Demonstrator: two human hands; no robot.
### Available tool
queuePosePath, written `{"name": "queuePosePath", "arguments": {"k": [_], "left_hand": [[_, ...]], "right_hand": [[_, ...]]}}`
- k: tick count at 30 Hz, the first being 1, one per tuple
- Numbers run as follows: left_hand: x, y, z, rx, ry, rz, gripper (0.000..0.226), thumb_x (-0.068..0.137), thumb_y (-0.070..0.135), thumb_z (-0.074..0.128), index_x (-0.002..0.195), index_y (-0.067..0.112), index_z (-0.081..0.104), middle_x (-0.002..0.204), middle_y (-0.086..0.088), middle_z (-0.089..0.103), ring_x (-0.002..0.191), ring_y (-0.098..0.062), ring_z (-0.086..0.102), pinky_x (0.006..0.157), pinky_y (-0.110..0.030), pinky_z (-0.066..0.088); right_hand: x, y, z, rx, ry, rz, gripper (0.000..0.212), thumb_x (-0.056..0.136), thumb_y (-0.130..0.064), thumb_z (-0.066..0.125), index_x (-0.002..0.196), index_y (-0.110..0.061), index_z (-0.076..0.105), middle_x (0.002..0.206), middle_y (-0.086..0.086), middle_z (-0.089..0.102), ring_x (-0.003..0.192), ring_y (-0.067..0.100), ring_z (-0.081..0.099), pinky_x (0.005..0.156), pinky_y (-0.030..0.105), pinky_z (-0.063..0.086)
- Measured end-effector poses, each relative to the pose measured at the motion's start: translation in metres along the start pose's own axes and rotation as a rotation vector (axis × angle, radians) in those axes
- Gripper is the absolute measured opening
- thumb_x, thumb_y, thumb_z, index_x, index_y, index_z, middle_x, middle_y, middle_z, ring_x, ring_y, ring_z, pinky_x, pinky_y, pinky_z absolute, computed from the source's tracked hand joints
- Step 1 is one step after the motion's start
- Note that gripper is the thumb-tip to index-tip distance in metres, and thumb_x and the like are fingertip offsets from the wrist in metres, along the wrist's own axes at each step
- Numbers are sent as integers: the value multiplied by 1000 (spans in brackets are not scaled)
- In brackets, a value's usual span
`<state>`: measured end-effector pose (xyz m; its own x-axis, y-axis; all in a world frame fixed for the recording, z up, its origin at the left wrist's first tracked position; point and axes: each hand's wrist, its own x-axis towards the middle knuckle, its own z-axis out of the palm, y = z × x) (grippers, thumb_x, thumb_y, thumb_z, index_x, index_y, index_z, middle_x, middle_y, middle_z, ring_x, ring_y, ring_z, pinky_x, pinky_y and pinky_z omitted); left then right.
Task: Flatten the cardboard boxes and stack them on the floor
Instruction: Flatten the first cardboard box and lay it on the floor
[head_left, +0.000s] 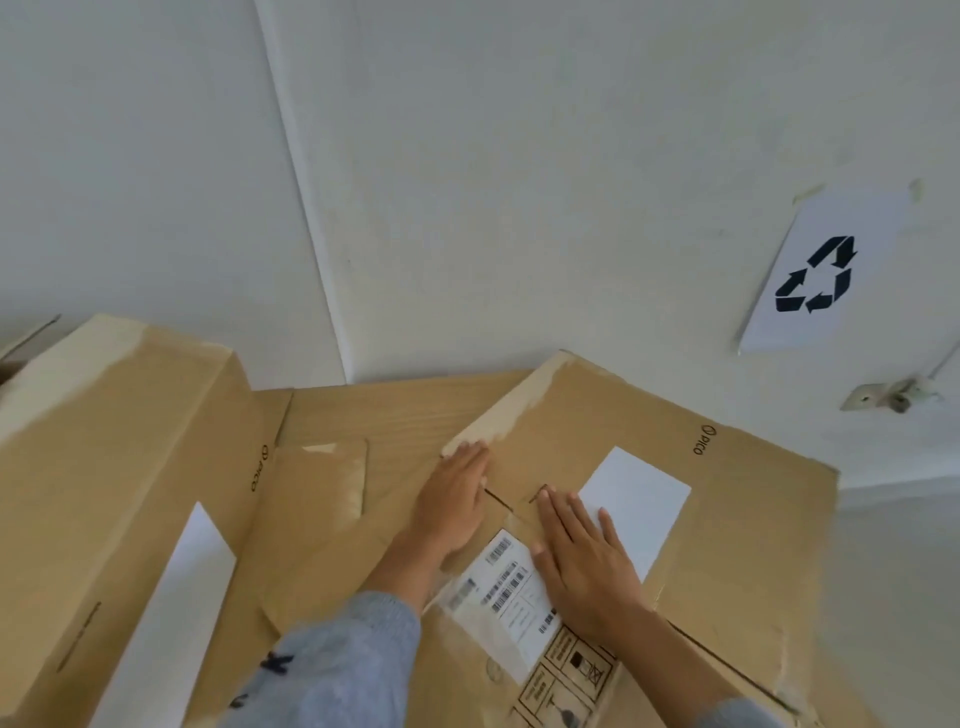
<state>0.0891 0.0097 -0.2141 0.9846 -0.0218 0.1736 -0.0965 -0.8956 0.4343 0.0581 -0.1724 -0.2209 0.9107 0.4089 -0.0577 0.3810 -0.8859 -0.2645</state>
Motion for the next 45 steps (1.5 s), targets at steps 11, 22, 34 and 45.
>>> {"name": "queuePosePath", "arguments": {"k": [11,22,34,45], "left_hand": [[-76,30,5,401,20,-351,27,73,15,57,95,4,66,98,-12,69,86,-28,66,70,-37,54],[-69,28,18,202,32,-445,58,97,34,20,148,8,10,159,-5,7,147,-16,5,121,-36,4],[-58,25,22,276,42,-485,67,89,39,11,149,8,10,159,-5,8,147,-17,7,120,-37,4],[-62,41,12,314,266,-585,48,84,31,45,118,-2,54,122,-20,60,113,-36,55,91,-46,46]], "right_hand": [[10,34,-17,-16,-133,-433,77,85,-62,1,149,-20,-1,159,-5,1,146,8,-3,116,25,-8],[33,59,-15,-28,-4,66,71,89,-52,4,149,-14,-4,160,0,-3,147,20,-7,120,44,-4],[89,101,-33,44,9,133,60,97,-35,21,150,-13,1,160,2,1,147,21,-4,119,44,-1],[22,112,-25,77,72,94,60,97,-37,19,149,-12,2,160,3,3,147,18,-1,119,39,-2]]}}
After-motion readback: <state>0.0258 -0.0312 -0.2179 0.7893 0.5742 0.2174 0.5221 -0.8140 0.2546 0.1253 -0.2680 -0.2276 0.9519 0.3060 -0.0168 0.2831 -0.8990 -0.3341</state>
